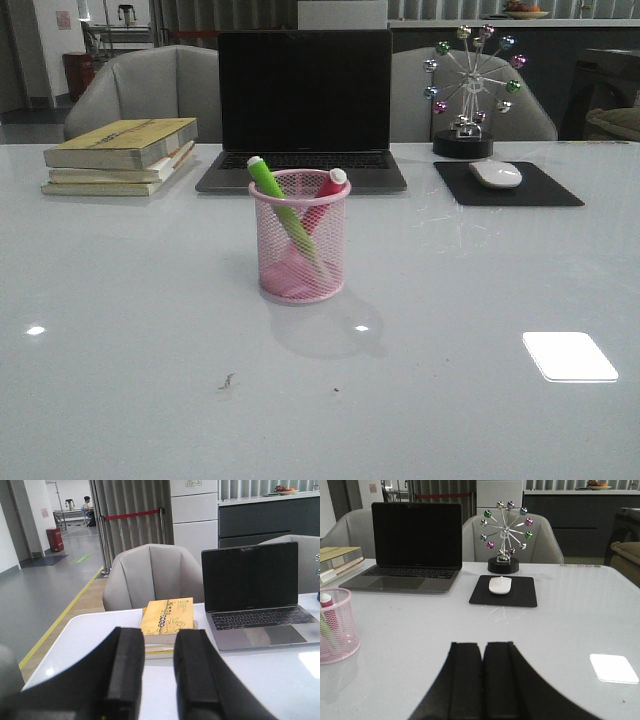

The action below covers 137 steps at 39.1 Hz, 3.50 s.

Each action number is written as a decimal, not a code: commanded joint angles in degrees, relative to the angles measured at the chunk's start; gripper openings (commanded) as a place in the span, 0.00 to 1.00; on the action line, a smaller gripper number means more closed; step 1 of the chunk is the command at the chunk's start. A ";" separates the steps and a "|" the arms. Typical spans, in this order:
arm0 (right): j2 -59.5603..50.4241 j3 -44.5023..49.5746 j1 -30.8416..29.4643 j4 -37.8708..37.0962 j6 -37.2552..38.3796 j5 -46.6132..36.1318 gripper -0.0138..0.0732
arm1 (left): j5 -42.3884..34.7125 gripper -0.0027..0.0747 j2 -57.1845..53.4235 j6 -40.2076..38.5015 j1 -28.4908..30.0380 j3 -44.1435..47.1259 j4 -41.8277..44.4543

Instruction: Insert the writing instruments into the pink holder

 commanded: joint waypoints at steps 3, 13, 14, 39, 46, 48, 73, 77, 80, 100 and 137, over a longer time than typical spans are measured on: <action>-1.08 0.08 -0.18 0.08 0.00 -2.37 0.22 | -2.61 0.36 0.44 -0.28 0.00 -1.64 -0.76; -1.08 0.08 -0.18 -0.32 0.00 2.05 0.22 | -2.61 0.36 0.44 -0.28 0.00 -1.64 -0.76; -1.08 0.08 -0.18 -0.32 0.00 2.55 0.22 | -2.61 0.36 0.44 -0.28 0.00 -1.64 -0.76; -1.08 0.08 -0.18 -0.32 0.00 3.47 0.22 | -2.61 0.36 0.44 -0.28 0.00 -1.64 -0.76; -1.08 0.08 -0.18 -0.32 0.00 3.47 0.22 | -2.61 0.36 0.44 -0.28 0.00 -1.64 -0.76; -1.08 0.08 -0.18 -0.32 0.00 3.47 0.22 | -2.61 0.36 0.44 -0.28 0.00 -1.64 -0.76; -1.08 0.08 -0.18 -0.32 0.00 3.47 0.22 | -2.51 0.15 0.20 -11.72 0.00 -1.64 11.82; -1.08 0.08 -0.18 -0.32 0.00 3.47 0.22 | -2.51 0.15 0.12 -23.09 0.00 -1.64 20.30; -1.08 0.08 -0.18 -0.32 0.00 3.47 0.22 | -2.51 0.15 0.12 -30.95 0.00 -1.64 26.25; -1.08 0.08 -0.18 -0.32 0.00 3.47 0.22 | -9.96 0.15 -10.43 -56.31 0.00 8.89 52.19; -1.08 0.08 -0.18 -0.32 0.00 3.47 0.22 | -8.43 0.15 -30.60 -56.31 0.00 30.34 55.32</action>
